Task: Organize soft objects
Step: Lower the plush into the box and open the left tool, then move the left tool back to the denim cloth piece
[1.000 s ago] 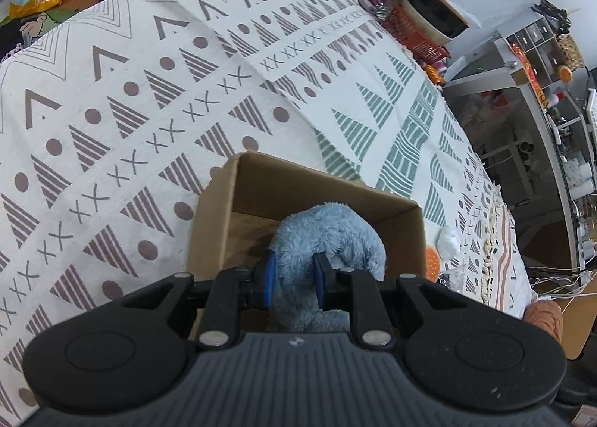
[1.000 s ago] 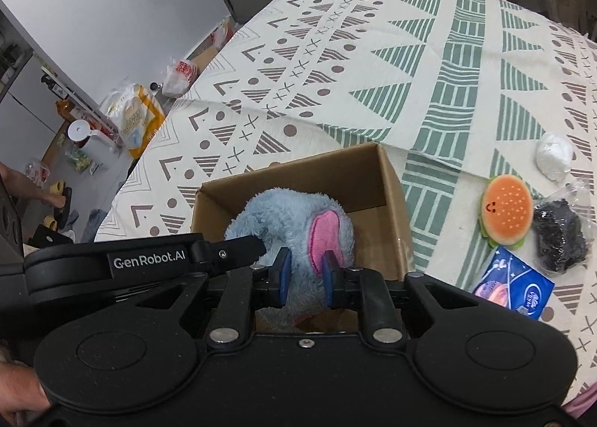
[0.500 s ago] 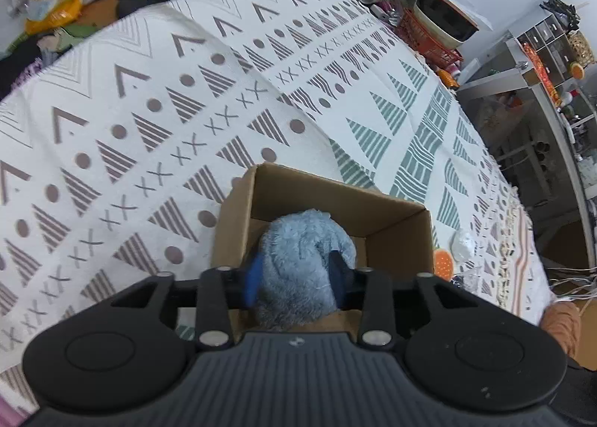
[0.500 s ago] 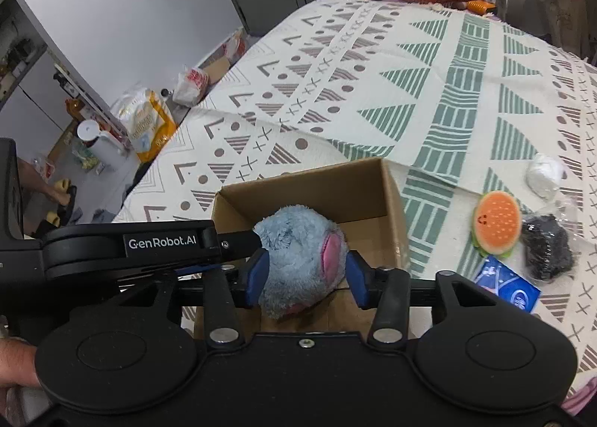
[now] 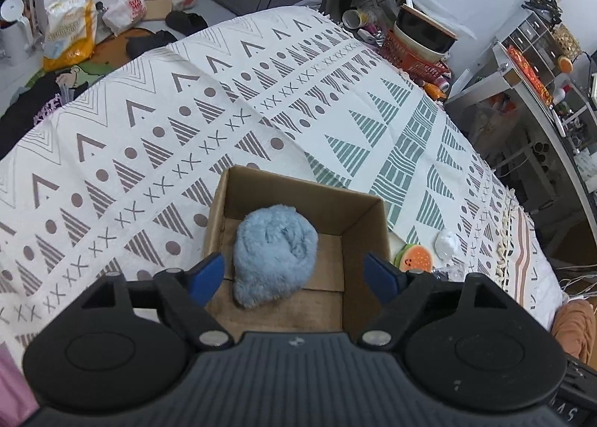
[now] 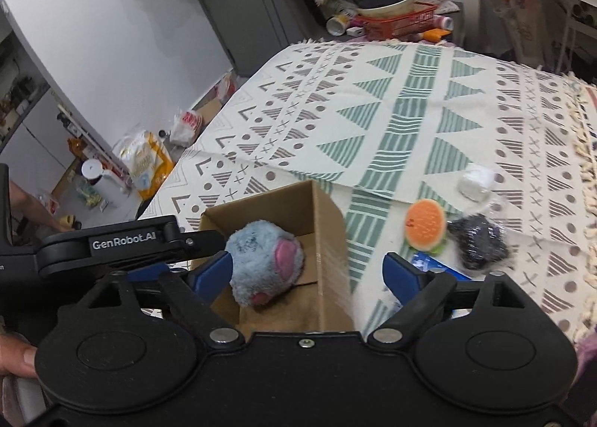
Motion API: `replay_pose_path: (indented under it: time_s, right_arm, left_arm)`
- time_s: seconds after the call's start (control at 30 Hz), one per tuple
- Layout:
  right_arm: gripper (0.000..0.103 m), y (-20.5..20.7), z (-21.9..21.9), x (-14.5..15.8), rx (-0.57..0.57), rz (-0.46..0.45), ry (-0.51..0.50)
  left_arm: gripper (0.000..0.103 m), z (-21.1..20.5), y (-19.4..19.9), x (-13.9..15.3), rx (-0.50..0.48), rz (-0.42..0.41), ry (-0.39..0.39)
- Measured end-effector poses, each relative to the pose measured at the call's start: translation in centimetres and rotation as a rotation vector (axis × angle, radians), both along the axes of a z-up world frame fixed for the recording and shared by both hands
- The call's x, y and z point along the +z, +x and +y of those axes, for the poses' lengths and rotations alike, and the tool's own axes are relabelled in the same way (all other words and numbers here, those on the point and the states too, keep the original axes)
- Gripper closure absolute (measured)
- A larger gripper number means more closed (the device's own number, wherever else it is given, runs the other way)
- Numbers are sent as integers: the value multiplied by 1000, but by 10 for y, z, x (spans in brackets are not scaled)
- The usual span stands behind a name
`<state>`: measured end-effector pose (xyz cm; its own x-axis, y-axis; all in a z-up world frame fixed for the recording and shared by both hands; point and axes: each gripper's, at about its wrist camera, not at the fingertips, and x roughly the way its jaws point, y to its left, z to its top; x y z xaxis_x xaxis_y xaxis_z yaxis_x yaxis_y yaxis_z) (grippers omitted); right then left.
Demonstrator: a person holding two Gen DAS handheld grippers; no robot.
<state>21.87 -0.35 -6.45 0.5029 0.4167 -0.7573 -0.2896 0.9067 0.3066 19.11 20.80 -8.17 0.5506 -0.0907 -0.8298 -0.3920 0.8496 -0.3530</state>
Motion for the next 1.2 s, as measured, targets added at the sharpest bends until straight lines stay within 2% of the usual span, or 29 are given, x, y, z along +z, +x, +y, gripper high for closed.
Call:
replay_pose_path:
  time_s: [0.1,0.6,1.2]
  right_arm:
    - [8,-6,-16,5,-17,-5,20]
    - [3,-28,-90,23,-69,-31,78]
    - [1,-28,-172,20,-148,-30,83]
  left_arm:
    - [21,-12,-5,9,-12,-8,16]
    - [21,-78,-29,42,-44,-28,71]
    - [21,-158,-27,46,-108,-30,88]
